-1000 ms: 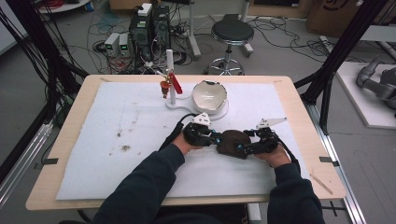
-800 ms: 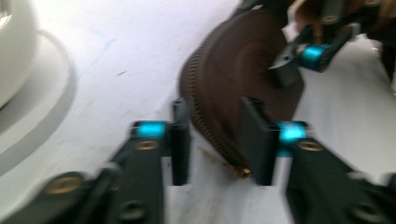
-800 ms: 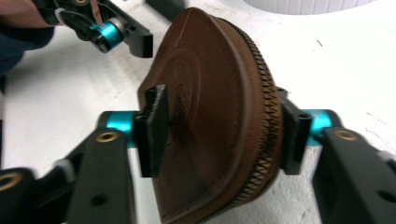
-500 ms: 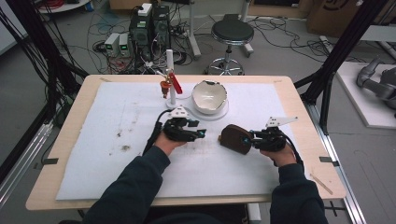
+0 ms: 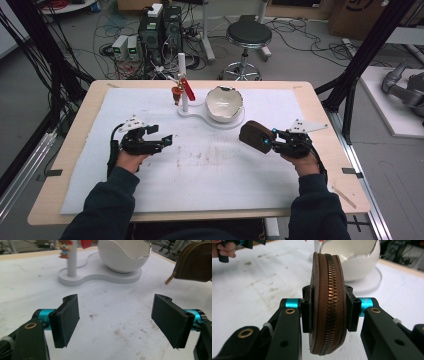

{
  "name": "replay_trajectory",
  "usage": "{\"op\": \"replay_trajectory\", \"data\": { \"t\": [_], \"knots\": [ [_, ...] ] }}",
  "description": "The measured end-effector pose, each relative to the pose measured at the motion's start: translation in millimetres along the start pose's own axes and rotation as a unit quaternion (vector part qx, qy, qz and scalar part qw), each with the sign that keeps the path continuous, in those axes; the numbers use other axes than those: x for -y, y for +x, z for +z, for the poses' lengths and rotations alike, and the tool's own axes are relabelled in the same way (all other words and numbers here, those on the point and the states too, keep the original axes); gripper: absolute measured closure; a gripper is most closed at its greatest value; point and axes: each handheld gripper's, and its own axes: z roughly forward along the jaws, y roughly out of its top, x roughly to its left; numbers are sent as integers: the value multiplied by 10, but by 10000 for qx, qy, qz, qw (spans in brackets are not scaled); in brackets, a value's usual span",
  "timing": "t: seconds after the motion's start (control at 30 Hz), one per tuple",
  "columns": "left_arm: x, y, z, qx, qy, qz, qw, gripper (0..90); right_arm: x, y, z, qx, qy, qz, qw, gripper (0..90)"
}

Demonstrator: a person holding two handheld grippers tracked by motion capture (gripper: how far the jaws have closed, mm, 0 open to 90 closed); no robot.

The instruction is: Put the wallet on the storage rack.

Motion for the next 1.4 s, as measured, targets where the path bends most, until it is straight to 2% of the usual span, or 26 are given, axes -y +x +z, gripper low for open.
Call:
{"op": "replay_trajectory", "data": {
  "t": [0.1,0.2,0.4,0.57,0.73,1.0,1.1,1.27,1.4],
  "knots": [
    [28,97,-112,-6,-144,-117,9998,224,-102,32,20,63,-130,-132,9998,663],
    [51,185,-165,-136,-201,-229,9994,224,-210,33,49,136,-255,-188,9994,664],
    [61,253,-201,-351,-237,-91,9991,225,-508,1,136,194,-395,-300,9986,666],
    [62,241,-192,-336,-232,32,9992,225,-763,-34,229,335,-417,-445,9976,666],
    [69,244,-184,-309,-203,16,9993,225,-921,-116,372,436,-450,-456,9970,665],
    [81,252,-165,-313,-145,-11,9994,227,-1055,-203,713,522,-280,-549,9967,664],
    [89,251,-147,-284,-108,9,9995,231,-1069,-219,848,561,-155,-585,9966,664],
    [92,258,-147,-275,-81,-19,9996,232,-1065,-245,1053,628,-156,-599,9961,664],
    [96,265,-144,-271,-91,-48,9996,233,-1062,-270,1188,668,-57,-576,9961,663]
  ]
}}
